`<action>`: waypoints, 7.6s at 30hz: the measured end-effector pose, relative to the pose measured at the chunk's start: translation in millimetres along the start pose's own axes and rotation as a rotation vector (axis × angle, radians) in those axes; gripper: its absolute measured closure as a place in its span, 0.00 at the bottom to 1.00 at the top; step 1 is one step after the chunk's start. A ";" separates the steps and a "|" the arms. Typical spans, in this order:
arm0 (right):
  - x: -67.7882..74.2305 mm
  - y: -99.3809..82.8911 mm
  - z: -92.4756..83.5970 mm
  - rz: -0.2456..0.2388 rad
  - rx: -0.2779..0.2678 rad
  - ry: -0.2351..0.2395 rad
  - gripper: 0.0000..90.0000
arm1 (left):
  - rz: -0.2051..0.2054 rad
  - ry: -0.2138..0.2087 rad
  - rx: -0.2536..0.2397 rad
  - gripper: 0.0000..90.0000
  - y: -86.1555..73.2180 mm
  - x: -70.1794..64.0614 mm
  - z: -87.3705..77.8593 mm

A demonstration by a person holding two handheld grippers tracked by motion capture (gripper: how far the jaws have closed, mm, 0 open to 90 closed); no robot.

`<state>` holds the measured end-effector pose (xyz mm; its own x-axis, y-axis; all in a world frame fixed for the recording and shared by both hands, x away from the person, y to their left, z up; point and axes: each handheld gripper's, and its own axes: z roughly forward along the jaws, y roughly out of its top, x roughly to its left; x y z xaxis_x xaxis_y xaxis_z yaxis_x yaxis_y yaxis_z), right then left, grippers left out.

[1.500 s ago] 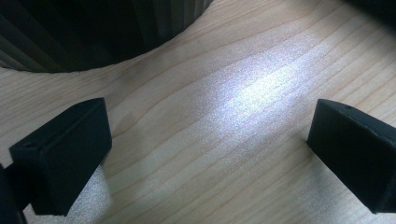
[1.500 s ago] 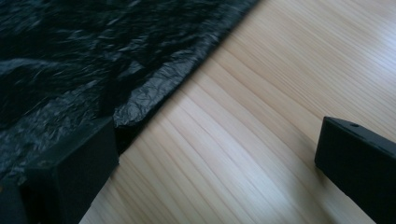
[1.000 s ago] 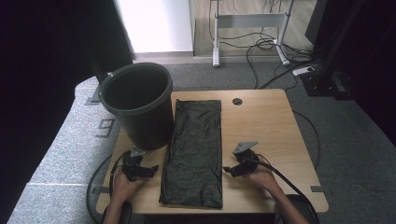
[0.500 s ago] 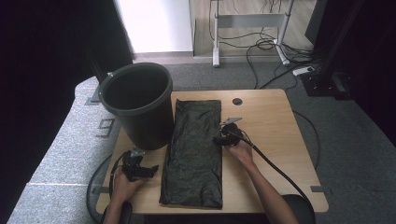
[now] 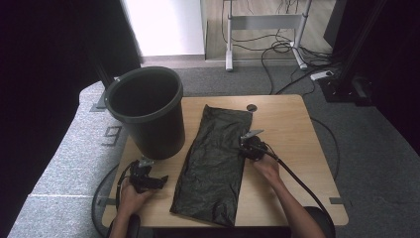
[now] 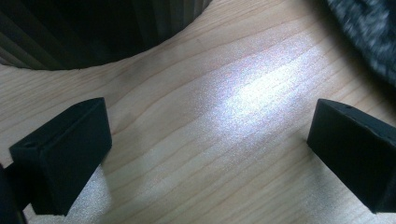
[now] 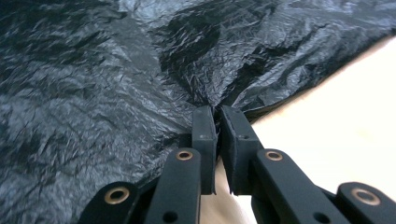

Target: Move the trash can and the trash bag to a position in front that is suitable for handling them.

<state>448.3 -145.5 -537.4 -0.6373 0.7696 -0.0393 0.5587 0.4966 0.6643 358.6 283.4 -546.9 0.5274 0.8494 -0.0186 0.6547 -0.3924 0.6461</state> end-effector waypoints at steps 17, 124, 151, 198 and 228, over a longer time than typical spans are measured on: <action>-43.7 -93.1 -79.5 0.146 0.009 -0.065 0.90 | -0.004 0.002 -0.001 0.00 0.1 -1.6 0.2; -28.4 -39.5 -39.0 -0.042 0.010 0.097 0.00 | -0.052 0.345 0.053 0.00 79.9 150.6 -30.1; -35.6 -34.5 -33.1 -0.011 -0.026 0.117 0.00 | 0.023 0.301 -0.126 0.00 126.7 143.8 1.7; -129.3 72.9 -5.7 0.282 -0.309 -0.106 0.00 | 0.055 0.066 -0.243 0.00 242.0 35.7 78.8; -45.8 4.7 -77.3 0.140 -0.287 -0.055 0.00 | 0.123 0.034 -0.246 0.00 157.7 -22.8 7.6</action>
<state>439.0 -209.4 -474.8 -0.5307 0.8470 0.0322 0.4614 0.2569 0.8492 454.0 199.4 -450.4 0.5737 0.8136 0.0948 0.4335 -0.3998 0.8076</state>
